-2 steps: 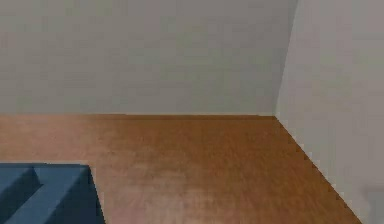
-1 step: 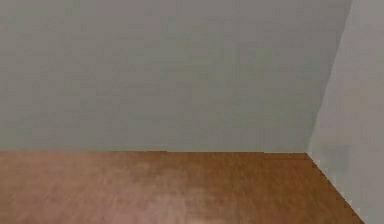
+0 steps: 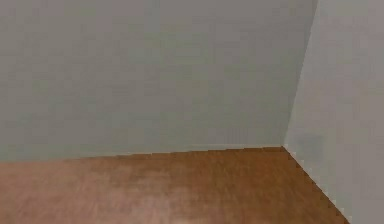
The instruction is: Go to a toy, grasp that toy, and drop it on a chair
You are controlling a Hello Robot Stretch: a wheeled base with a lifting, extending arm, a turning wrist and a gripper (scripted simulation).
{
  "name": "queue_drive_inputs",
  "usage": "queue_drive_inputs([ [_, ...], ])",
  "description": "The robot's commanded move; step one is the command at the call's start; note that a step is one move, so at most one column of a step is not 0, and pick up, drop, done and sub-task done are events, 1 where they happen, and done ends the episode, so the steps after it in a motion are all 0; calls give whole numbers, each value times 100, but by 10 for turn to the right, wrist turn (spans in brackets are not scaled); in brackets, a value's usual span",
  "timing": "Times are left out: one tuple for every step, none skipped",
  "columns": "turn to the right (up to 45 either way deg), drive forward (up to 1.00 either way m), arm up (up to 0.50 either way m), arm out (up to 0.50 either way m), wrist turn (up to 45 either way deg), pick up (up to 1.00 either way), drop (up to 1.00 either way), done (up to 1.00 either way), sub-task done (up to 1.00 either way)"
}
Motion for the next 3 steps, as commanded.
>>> queue_drive_inputs([
  [0,20,0,0,0,0,0,0,0],
  [-450,0,0,0,0,0,0,0,0],
  [-30,0,0,0,0,0,0,0,0],
])
